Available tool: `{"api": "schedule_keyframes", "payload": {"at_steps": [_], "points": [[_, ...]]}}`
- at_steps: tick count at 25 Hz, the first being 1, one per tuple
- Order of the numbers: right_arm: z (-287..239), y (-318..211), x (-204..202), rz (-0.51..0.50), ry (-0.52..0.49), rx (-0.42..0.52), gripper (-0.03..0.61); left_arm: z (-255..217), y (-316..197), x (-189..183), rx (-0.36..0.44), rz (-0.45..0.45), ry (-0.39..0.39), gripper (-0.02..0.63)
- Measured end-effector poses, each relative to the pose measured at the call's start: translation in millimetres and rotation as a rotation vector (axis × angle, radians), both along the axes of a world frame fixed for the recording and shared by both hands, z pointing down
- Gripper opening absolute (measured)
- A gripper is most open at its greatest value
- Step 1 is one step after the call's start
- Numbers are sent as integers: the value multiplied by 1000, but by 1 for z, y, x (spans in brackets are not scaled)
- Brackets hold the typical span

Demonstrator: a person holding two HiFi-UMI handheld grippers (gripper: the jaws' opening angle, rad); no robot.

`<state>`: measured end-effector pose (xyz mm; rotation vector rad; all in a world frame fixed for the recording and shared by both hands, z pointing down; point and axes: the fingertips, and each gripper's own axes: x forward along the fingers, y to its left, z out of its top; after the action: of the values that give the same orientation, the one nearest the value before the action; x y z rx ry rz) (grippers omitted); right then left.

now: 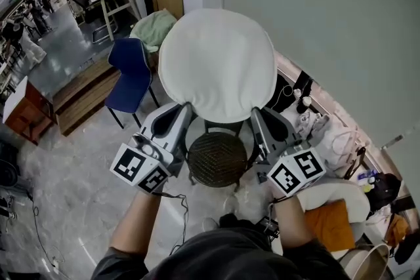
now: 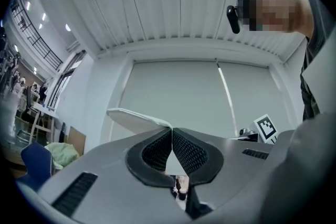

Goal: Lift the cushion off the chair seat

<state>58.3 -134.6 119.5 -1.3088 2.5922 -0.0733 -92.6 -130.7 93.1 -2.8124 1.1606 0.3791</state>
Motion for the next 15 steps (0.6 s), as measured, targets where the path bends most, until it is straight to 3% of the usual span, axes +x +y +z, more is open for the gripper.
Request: {"api": "schedule_keyframes", "payload": {"at_steps": [15], "points": [[-29, 18, -6, 5, 11, 64, 26, -28, 17, -4, 58, 7, 14, 14]]}}
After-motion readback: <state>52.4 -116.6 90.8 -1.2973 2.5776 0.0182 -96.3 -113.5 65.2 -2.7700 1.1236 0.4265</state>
